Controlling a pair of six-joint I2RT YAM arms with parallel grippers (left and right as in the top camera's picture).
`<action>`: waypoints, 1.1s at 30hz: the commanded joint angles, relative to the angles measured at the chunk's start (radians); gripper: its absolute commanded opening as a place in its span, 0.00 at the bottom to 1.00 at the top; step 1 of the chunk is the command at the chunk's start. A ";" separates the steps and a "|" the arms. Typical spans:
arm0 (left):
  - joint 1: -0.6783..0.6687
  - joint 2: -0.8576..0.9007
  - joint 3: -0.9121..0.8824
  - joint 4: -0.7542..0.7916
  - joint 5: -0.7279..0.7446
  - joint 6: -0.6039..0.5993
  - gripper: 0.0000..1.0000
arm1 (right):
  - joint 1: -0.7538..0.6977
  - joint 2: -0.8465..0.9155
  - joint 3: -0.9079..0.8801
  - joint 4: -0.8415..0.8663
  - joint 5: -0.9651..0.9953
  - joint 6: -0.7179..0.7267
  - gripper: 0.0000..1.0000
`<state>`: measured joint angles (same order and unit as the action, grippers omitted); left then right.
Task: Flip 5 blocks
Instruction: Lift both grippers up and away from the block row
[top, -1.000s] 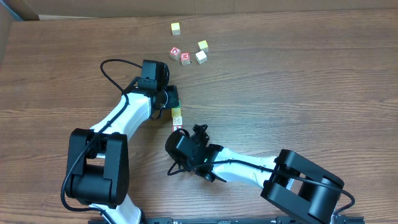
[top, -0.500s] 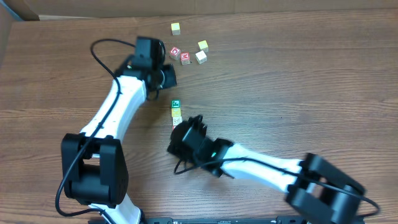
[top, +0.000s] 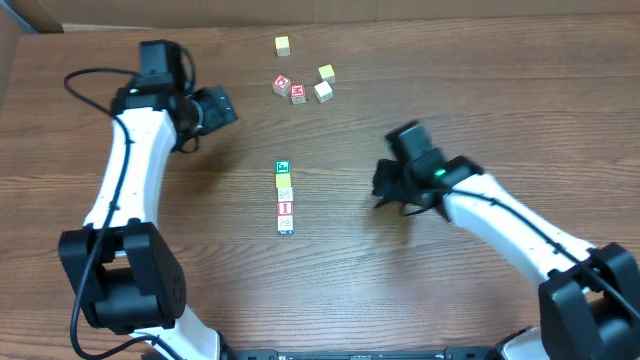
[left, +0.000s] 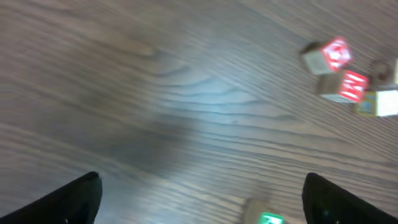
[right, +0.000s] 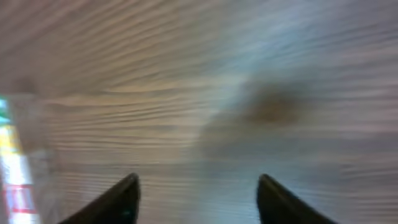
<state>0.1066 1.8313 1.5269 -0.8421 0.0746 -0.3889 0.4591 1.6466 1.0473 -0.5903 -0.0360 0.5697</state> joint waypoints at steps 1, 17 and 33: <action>0.016 -0.001 0.020 -0.013 -0.004 0.055 0.96 | -0.085 -0.023 0.013 -0.007 0.005 -0.251 0.77; 0.016 -0.001 0.018 -0.036 -0.004 0.121 1.00 | -0.243 -0.023 0.013 -0.010 0.042 -0.316 1.00; 0.016 -0.001 0.018 -0.036 -0.004 0.121 1.00 | -0.243 -0.023 0.013 -0.010 0.042 -0.316 1.00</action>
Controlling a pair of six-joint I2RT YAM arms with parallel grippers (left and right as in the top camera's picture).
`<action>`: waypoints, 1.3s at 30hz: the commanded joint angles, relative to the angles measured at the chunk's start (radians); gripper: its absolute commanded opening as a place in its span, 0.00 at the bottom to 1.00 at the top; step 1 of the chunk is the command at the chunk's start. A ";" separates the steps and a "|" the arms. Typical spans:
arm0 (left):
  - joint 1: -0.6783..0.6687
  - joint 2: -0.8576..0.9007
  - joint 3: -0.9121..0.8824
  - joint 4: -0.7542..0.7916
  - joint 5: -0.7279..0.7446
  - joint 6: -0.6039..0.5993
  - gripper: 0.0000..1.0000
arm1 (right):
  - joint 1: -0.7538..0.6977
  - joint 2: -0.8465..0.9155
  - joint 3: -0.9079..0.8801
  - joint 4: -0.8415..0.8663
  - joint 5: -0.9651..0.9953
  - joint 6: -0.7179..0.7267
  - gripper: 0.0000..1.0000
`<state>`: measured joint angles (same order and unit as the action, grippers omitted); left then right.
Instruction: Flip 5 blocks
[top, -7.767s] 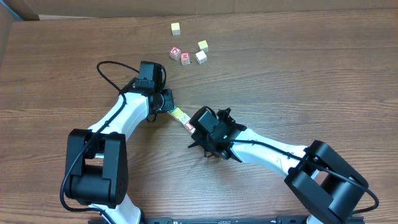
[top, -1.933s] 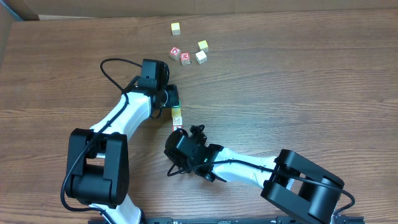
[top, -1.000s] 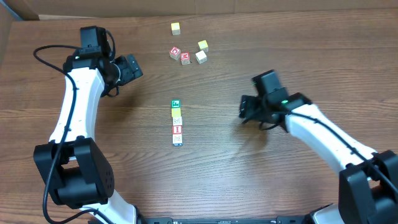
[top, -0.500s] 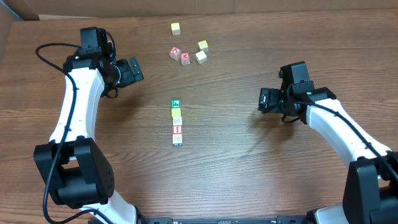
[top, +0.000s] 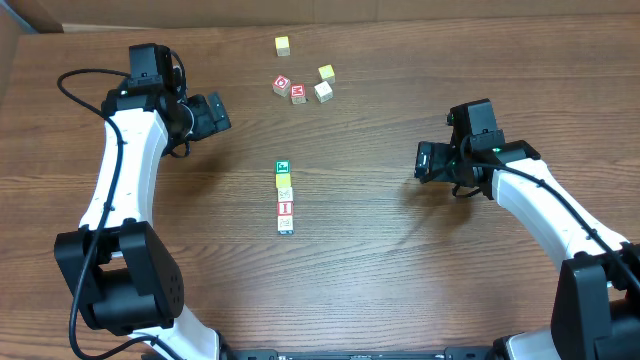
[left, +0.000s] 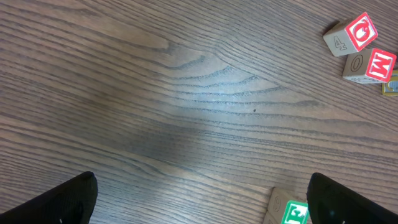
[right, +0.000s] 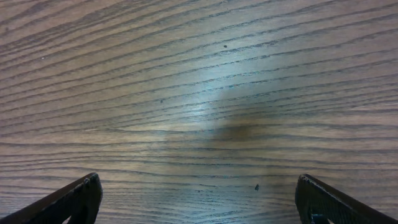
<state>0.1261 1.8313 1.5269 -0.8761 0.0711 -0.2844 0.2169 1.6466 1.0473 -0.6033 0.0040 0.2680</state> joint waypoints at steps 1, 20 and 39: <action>-0.003 -0.001 0.018 -0.002 0.000 0.016 1.00 | 0.000 -0.023 0.013 0.003 0.002 -0.014 1.00; -0.003 -0.001 0.018 -0.002 0.000 0.016 1.00 | 0.000 -0.023 0.013 0.003 0.002 -0.014 1.00; -0.003 -0.001 0.018 -0.002 0.000 0.016 1.00 | 0.000 -0.031 0.012 0.003 0.002 -0.014 1.00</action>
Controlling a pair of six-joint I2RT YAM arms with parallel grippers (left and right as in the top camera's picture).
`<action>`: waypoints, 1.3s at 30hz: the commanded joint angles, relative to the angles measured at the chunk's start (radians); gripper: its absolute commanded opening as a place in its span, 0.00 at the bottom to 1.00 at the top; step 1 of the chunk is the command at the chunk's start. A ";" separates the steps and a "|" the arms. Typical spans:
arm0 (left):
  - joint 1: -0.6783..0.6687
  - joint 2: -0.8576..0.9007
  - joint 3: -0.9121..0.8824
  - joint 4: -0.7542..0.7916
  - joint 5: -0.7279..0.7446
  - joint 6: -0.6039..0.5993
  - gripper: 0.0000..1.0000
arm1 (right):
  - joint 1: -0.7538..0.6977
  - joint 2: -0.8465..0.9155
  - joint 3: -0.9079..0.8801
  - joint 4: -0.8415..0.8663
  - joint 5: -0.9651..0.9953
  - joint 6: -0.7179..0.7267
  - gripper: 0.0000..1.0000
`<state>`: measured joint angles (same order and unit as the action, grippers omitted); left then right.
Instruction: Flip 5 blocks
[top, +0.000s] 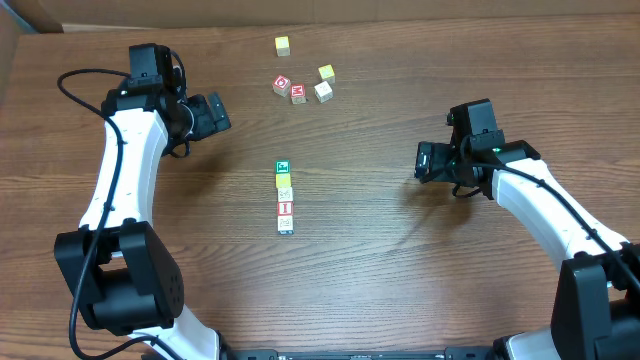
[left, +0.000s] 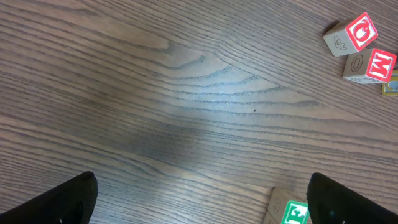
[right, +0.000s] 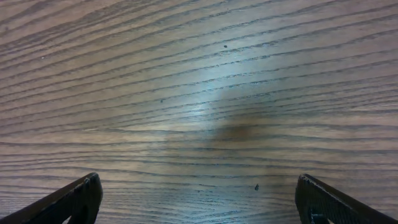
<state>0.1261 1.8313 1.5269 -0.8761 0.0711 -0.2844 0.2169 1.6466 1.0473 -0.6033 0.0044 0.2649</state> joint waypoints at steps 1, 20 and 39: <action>-0.003 -0.001 0.018 -0.002 0.000 0.016 1.00 | 0.000 -0.044 0.012 0.003 0.001 -0.011 1.00; -0.003 -0.001 0.018 -0.002 0.000 0.016 1.00 | 0.000 -0.536 0.012 0.003 0.002 -0.011 1.00; -0.003 -0.001 0.018 -0.002 0.000 0.016 1.00 | 0.000 -1.063 0.012 -0.124 0.001 -0.011 1.00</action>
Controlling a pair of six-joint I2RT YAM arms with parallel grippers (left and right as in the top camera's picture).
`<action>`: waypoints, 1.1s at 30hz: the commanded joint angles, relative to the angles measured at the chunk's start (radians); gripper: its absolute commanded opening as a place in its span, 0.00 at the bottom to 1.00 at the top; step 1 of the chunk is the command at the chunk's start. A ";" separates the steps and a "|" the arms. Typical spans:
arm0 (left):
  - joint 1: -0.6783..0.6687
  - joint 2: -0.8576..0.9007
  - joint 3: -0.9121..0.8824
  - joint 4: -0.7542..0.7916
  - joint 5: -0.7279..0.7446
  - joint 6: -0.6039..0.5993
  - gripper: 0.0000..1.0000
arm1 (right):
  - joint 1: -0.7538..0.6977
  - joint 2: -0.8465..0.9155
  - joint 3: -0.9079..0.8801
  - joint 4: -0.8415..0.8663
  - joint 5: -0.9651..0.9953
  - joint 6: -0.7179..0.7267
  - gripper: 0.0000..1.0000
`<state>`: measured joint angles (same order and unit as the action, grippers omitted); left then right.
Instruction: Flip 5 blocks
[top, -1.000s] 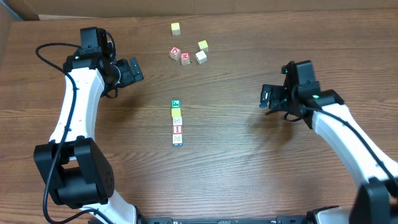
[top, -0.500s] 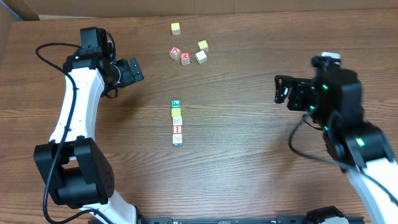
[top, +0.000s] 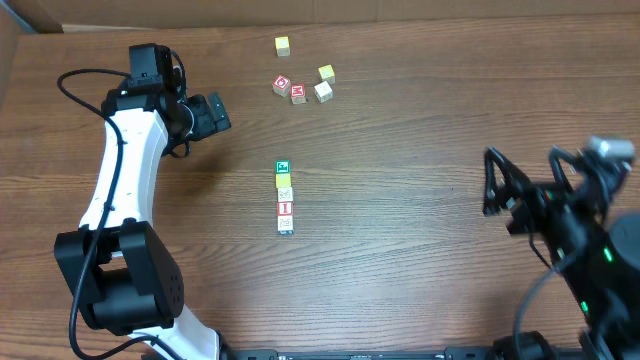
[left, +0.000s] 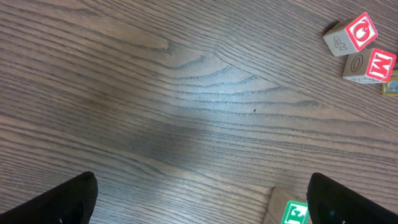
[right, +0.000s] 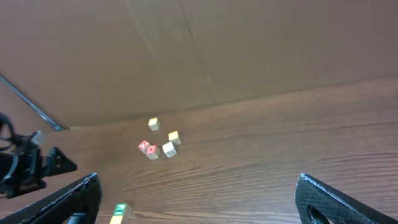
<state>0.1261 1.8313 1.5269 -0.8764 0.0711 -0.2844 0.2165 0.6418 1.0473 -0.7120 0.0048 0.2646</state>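
Note:
A row of several blocks (top: 284, 196) lies mid-table, its far end a green-topped block (top: 283, 166) that also shows as the green-topped block (left: 292, 212) and the green-topped block (right: 120, 208). Loose blocks (top: 300, 88) are scattered at the back, among them two red-faced blocks (left: 364, 50); the cluster of loose blocks (right: 158, 146) is small in the right wrist view. My left gripper (top: 216, 112) hovers open over bare wood (left: 202, 202), left of the blocks. My right gripper (top: 497, 188) is open and empty (right: 199, 208), raised far to the right and facing across the table.
A single yellow block (top: 283, 45) sits apart at the back. Cardboard walls (right: 186, 56) stand behind the wooden table (top: 420, 120). The left arm (right: 31, 167) shows at the left in the right wrist view.
My right arm has pulled back from mid-right over the table to the right edge, lifted and tilted so its camera looks across the table. The left arm and the blocks have not moved.
My right gripper was open just right of the block row, its view blurred. Then it stood farther right over bare wood and stayed there. Now it is drawn back at the table's right edge. The left gripper shifted slightly at first, then stayed open.

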 joint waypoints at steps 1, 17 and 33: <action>-0.003 -0.001 0.018 -0.002 0.000 0.016 1.00 | 0.000 -0.082 0.012 -0.029 0.001 -0.010 1.00; -0.003 -0.001 0.018 -0.002 0.000 0.016 1.00 | -0.028 -0.454 -0.194 -0.045 0.001 -0.029 1.00; -0.003 -0.001 0.018 -0.002 0.000 0.016 1.00 | -0.079 -0.638 -0.625 0.599 -0.045 -0.030 1.00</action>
<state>0.1261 1.8313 1.5269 -0.8761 0.0708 -0.2844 0.1493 0.0128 0.4706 -0.2241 -0.0177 0.2481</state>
